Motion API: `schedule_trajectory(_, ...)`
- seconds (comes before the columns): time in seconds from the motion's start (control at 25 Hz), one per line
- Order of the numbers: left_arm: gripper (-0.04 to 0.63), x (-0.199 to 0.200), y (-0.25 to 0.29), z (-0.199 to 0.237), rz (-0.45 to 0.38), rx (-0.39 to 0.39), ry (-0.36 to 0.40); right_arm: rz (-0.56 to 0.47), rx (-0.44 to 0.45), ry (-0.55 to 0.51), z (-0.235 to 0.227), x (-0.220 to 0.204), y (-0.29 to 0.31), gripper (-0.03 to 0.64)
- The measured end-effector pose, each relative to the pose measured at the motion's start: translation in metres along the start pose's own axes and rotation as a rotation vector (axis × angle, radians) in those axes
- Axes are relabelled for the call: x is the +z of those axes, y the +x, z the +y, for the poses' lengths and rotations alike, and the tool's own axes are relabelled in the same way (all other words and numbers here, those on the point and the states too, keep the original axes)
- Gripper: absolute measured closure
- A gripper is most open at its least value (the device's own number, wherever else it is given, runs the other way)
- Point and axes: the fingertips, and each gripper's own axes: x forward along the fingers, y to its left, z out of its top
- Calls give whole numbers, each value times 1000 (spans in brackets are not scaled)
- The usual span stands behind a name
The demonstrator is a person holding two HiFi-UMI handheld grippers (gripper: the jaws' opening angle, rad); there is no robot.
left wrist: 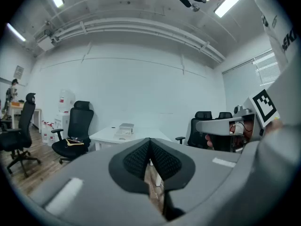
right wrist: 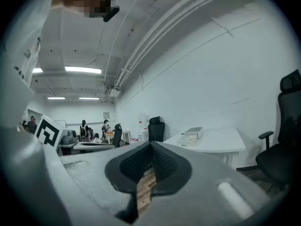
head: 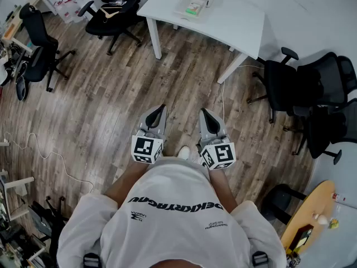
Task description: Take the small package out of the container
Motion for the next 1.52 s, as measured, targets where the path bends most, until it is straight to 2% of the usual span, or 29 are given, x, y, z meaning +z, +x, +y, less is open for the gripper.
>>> schedule_trajectory(0.32, 595, -3, 6, -29, 1, -3, -26, -30, 35, 17, -20, 4, -20, 618)
schedule_trajectory(0.72, 592, -4, 7, -61, -12, 34, 13, -40, 82, -1, -35, 1, -33, 618)
schedule_trajectory(0.92, 592, -7, 12, -71, -9, 21, 3, -44, 83, -11, -43, 3, -34, 618)
schedule_trajectory(1.52, 591, -11, 67, -43, -5, -4, -17, -40, 57, -12, -75, 6, 14, 618)
